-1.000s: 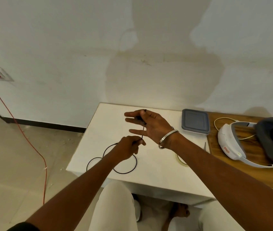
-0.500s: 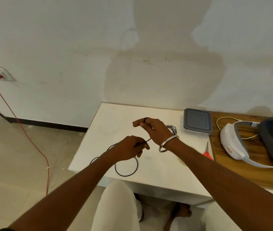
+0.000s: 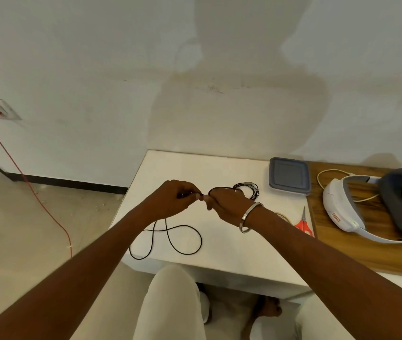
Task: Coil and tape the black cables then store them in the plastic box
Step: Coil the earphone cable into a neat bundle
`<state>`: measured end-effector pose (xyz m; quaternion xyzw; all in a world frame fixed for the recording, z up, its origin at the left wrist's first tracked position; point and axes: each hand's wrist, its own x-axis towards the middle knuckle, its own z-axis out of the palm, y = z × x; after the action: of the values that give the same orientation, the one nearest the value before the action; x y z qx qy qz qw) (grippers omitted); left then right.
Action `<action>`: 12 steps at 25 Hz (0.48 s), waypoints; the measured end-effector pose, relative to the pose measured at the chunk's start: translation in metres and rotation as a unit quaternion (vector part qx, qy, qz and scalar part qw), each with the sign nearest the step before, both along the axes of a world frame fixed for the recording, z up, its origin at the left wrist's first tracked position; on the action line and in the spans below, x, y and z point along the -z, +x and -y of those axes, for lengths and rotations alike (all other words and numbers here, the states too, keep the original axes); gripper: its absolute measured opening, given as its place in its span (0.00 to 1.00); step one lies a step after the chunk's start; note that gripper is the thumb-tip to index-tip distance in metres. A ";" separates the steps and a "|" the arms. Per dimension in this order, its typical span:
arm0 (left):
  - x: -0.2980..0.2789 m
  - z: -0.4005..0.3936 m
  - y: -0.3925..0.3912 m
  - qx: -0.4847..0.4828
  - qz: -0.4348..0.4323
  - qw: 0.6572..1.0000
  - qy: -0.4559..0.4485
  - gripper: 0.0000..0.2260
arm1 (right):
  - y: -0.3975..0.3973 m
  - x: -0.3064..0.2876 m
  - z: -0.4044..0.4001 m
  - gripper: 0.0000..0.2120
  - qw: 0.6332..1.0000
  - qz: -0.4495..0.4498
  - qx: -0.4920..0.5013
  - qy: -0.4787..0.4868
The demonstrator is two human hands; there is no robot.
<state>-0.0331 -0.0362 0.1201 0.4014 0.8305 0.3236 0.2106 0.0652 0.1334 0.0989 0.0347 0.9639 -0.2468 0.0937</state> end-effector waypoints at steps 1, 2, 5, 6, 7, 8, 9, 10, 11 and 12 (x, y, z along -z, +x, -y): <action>-0.001 0.000 -0.001 -0.009 -0.016 1.000 0.014 0.05 | 0.002 0.000 0.000 0.19 1.000 0.004 -0.020 -0.008; -0.003 0.000 -0.002 -0.019 -0.014 0.999 0.031 0.04 | 0.004 0.000 0.000 0.19 0.999 0.009 -0.038 -0.015; -0.002 -0.001 -0.003 -0.027 0.010 0.996 0.080 0.02 | 0.009 -0.005 0.005 0.15 0.994 0.047 -0.058 -0.084; 0.000 -0.003 -0.003 -0.026 0.007 0.995 0.094 0.02 | 0.010 -0.009 0.008 0.14 0.988 0.064 -0.053 -0.132; 0.001 -0.005 -0.002 -0.029 0.009 0.994 0.109 0.02 | 0.011 -0.012 0.011 0.13 0.978 0.076 -0.046 -0.189; 0.003 -0.007 -0.001 -0.040 0.014 0.992 0.121 0.03 | 0.011 -0.014 0.013 0.12 0.964 0.083 -0.041 -0.250; 0.005 -0.008 0.000 -0.050 0.025 0.990 0.127 0.03 | 0.011 -0.016 0.015 0.12 0.948 0.085 -0.035 -0.306; 0.009 -0.010 0.000 -0.056 0.044 0.989 0.131 0.04 | 0.012 -0.018 0.016 0.11 0.931 0.088 -0.025 -0.353; 0.013 -0.010 0.001 -0.053 0.076 0.986 0.139 0.05 | 0.013 -0.020 0.017 0.11 0.914 0.090 -0.009 -0.396; 0.017 -0.009 0.003 -0.044 0.123 0.979 0.155 0.05 | 0.013 -0.022 0.019 0.12 0.893 0.088 0.010 -0.441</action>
<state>-0.0305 -0.0271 0.1034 0.3496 0.7546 0.5043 0.2324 0.0786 0.1148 0.1212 0.0208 0.7434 -0.6435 0.1811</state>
